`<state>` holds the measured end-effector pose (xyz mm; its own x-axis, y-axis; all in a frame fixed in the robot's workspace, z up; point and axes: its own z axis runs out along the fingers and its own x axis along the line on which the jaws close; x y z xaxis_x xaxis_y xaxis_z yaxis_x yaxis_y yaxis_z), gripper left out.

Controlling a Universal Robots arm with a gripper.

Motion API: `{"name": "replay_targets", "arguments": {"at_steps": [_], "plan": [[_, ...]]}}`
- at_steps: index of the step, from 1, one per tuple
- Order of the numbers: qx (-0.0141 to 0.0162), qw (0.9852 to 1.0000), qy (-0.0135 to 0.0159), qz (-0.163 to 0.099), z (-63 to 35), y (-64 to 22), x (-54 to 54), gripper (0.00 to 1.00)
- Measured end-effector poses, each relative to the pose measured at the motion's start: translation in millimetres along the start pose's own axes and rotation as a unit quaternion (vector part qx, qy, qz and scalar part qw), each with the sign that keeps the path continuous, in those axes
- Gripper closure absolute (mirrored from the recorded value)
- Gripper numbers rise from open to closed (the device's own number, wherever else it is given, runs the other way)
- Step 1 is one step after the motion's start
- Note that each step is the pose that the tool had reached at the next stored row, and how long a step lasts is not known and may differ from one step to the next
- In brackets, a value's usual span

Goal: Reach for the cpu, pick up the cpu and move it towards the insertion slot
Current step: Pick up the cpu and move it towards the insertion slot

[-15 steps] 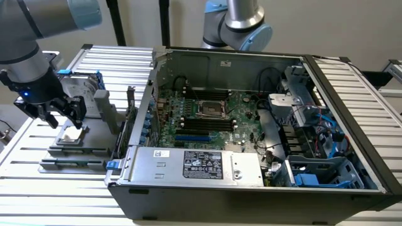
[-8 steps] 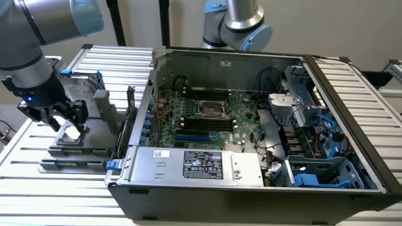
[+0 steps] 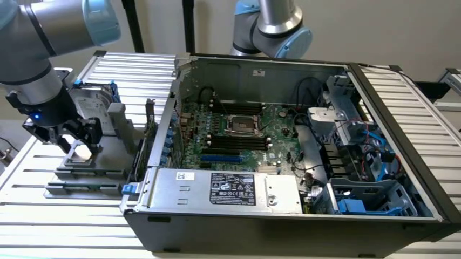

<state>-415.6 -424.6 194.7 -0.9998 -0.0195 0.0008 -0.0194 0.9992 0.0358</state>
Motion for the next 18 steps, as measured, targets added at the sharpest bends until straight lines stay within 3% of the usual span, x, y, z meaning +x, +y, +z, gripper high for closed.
{"name": "replay_targets", "arguments": {"at_steps": [6, 18], "plan": [[0.0035, 1.0, 0.0, 0.0, 1.8, -0.1, -0.5, 0.35], [0.0074, 1.0, 0.0, 0.0, 5.4, -0.2, -2.4, 0.35]]}}
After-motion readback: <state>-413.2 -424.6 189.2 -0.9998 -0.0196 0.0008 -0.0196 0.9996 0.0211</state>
